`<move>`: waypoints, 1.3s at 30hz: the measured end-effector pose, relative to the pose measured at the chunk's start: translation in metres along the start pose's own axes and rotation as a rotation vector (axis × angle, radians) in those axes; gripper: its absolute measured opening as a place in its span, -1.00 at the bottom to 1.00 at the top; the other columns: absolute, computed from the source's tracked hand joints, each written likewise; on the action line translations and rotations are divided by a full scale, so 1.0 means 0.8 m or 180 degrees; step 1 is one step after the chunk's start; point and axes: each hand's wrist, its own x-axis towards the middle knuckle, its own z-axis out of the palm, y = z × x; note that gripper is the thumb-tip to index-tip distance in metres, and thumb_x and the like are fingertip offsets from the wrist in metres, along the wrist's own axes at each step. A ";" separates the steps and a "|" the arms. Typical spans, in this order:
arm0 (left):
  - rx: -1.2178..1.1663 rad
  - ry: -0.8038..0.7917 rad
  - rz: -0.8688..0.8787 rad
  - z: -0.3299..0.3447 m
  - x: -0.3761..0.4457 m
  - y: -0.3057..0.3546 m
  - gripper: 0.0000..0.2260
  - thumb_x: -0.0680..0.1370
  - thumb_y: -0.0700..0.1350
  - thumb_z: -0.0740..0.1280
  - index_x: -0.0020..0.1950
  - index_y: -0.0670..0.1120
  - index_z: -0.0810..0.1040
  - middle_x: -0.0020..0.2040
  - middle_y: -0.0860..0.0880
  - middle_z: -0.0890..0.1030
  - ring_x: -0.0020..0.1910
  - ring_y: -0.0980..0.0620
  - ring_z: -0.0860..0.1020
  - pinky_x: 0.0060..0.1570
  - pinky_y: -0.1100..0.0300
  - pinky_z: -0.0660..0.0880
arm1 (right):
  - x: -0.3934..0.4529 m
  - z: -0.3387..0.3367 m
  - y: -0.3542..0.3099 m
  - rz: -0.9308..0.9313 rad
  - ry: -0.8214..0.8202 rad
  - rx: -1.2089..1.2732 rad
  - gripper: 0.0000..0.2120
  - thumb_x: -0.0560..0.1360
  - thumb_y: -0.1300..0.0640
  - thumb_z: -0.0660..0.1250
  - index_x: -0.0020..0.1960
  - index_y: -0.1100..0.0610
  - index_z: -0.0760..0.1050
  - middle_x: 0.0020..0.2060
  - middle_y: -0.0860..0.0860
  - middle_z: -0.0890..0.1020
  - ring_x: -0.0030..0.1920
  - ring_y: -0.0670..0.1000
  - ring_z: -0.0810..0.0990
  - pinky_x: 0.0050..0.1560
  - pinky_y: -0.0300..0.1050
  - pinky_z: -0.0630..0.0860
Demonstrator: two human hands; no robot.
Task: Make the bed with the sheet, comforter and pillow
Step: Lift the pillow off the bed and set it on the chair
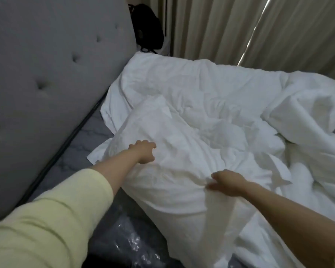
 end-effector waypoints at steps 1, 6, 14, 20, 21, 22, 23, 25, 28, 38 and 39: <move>0.0000 -0.0047 0.0040 0.004 -0.005 0.010 -0.50 0.60 -0.06 0.19 0.53 0.01 0.14 0.50 -0.08 0.21 0.46 -0.15 0.20 0.37 0.00 0.21 | -0.007 0.001 0.012 0.0113 -0.0100 -0.0021 -0.64 0.55 -0.19 0.16 -0.21 0.08 0.35 -0.05 0.12 0.54 -0.02 0.10 0.52 -0.11 -0.12 0.34; 0.0077 -0.0008 0.0467 0.033 0.000 0.053 -0.53 0.60 -0.09 0.16 0.52 -0.01 0.17 0.49 -0.08 0.25 0.46 -0.13 0.22 0.39 -0.01 0.21 | 0.011 0.001 0.040 0.0738 0.0450 0.0848 -0.53 0.54 -0.20 0.18 0.19 0.18 0.42 0.16 0.12 0.55 0.14 0.12 0.53 0.00 -0.06 0.41; 0.0455 0.0263 0.0877 0.042 0.096 -0.028 -0.41 0.57 -0.07 0.24 0.54 -0.05 0.06 0.52 -0.10 0.14 0.50 -0.15 0.13 0.45 -0.03 0.15 | 0.176 -0.006 -0.025 0.1270 0.0123 0.1904 0.12 0.33 -0.45 0.23 0.54 0.24 -0.14 0.53 0.14 0.12 0.50 0.17 0.18 0.50 0.11 0.12; 0.1093 0.0244 0.1287 0.046 0.143 -0.039 -0.08 0.47 0.00 0.39 0.55 0.04 -0.25 0.56 -0.05 -0.29 0.54 -0.13 -0.29 0.46 -0.16 -0.28 | 0.176 0.043 -0.098 0.1387 0.0231 0.1362 -0.33 0.43 -0.34 0.24 0.26 0.19 0.32 0.23 0.14 0.54 0.22 0.15 0.52 0.10 -0.03 0.37; 0.1314 0.0214 0.1380 0.047 0.144 -0.035 -0.03 0.44 0.02 0.42 0.55 0.04 -0.28 0.55 -0.05 -0.32 0.53 -0.13 -0.32 0.44 -0.20 -0.31 | 0.170 0.047 -0.103 0.1334 0.0263 0.1356 -0.45 0.45 -0.31 0.23 0.13 0.15 0.36 0.18 0.12 0.57 0.17 0.14 0.54 0.00 -0.05 0.36; 0.1488 0.0201 0.1436 0.048 0.146 -0.033 0.02 0.41 0.03 0.45 0.54 0.03 -0.30 0.55 -0.05 -0.34 0.53 -0.13 -0.34 0.42 -0.22 -0.34 | 0.165 0.047 -0.109 0.1289 0.0265 0.1355 -0.55 0.47 -0.28 0.22 0.00 0.12 0.35 0.14 0.11 0.59 0.14 0.13 0.56 -0.07 -0.09 0.34; 0.1638 0.0204 0.1509 0.047 0.146 -0.028 0.07 0.38 0.04 0.48 0.54 0.03 -0.32 0.54 -0.05 -0.35 0.52 -0.13 -0.35 0.40 -0.24 -0.35 | 0.155 0.043 -0.113 0.1313 0.0279 0.1391 -0.61 0.49 -0.26 0.22 -0.11 0.09 0.32 0.11 0.10 0.60 0.13 0.12 0.56 -0.11 -0.12 0.31; 0.1835 0.0182 0.1578 0.039 0.144 -0.021 0.11 0.34 0.08 0.51 0.54 0.02 -0.31 0.55 -0.04 -0.34 0.52 -0.14 -0.35 0.39 -0.27 -0.36 | 0.137 0.028 -0.118 0.1338 0.0316 0.1542 -0.63 0.50 -0.21 0.23 -0.29 0.02 0.26 0.11 0.10 0.60 0.15 0.13 0.55 -0.11 -0.14 0.29; 0.1931 0.0122 0.1784 0.010 0.131 -0.003 0.04 0.33 0.13 0.49 0.55 0.03 -0.18 0.57 0.01 -0.21 0.55 -0.12 -0.26 0.40 -0.30 -0.31 | 0.096 0.012 -0.119 0.1376 0.0498 0.1956 -0.70 0.52 -0.15 0.24 -0.13 0.08 0.47 0.12 0.12 0.58 0.17 0.14 0.53 -0.10 -0.16 0.30; 0.1376 0.0388 0.2737 -0.050 -0.002 0.134 -0.57 0.46 -0.10 0.39 -0.42 -0.07 0.16 -0.39 0.04 0.27 -0.20 -0.06 0.35 -0.20 0.17 0.23 | -0.094 0.007 -0.119 0.1841 0.1371 0.2865 -0.64 0.49 -0.11 0.29 0.10 0.16 0.55 0.03 0.10 0.61 0.07 0.12 0.57 -0.12 -0.13 0.37; 0.1383 0.0368 0.2848 -0.046 -0.020 0.147 -0.57 0.46 -0.10 0.39 -0.43 -0.07 0.16 -0.40 0.04 0.26 -0.21 -0.05 0.33 -0.21 0.16 0.23 | -0.119 0.013 -0.116 0.1887 0.1448 0.2882 -0.64 0.50 -0.10 0.29 0.10 0.17 0.55 0.03 0.09 0.61 0.07 0.12 0.57 -0.12 -0.13 0.38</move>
